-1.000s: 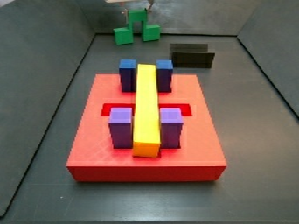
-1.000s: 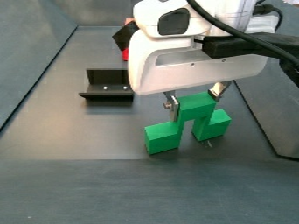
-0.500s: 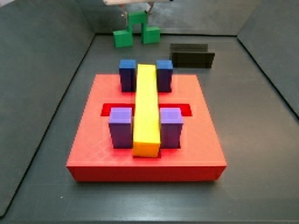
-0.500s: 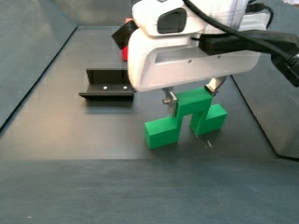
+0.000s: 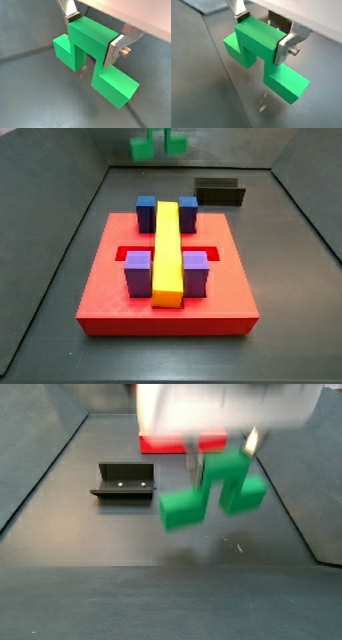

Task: Pick up the green object. Move up. Move to above the board. Insert the green object.
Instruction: Move to above the board.

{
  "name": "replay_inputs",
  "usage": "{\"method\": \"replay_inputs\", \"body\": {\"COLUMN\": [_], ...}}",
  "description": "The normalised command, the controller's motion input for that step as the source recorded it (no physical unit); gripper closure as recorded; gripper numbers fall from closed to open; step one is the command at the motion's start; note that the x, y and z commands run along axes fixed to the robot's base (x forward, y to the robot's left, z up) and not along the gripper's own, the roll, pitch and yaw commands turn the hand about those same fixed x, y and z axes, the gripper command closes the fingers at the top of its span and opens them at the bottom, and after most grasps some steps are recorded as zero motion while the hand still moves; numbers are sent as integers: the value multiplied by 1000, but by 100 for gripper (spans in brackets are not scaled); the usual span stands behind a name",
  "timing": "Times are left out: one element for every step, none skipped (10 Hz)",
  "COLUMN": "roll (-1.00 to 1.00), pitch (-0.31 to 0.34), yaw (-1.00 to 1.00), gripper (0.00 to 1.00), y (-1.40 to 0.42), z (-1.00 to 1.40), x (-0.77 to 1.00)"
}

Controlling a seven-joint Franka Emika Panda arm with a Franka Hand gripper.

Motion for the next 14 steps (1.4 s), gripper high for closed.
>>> {"method": "replay_inputs", "body": {"roll": [-1,29,11,-12,8,7,-76,-64,-63,-95,-93,-41,-36,-26], "pitch": [43,33,51,91,80,60,214,220,206,139,108,84,81,78], "yaw": [-3,5,7,2,5,8,-1000,-1000,-952,-687,-516,-194,-87,-30], "gripper": [100,100,100,100,100,100,100,100,100,100,100,100,100,100], "y": [-13,-14,-5,-3,-6,4,-1400,-1400,-1400,-1400,-1400,-1400,-1400,-1400], "z": [1400,1400,1400,926,412,170,141,132,132,133,135,143,147,155], "x": [-59,-10,24,15,21,32,113,109,103,103,106,105,107,112]}}
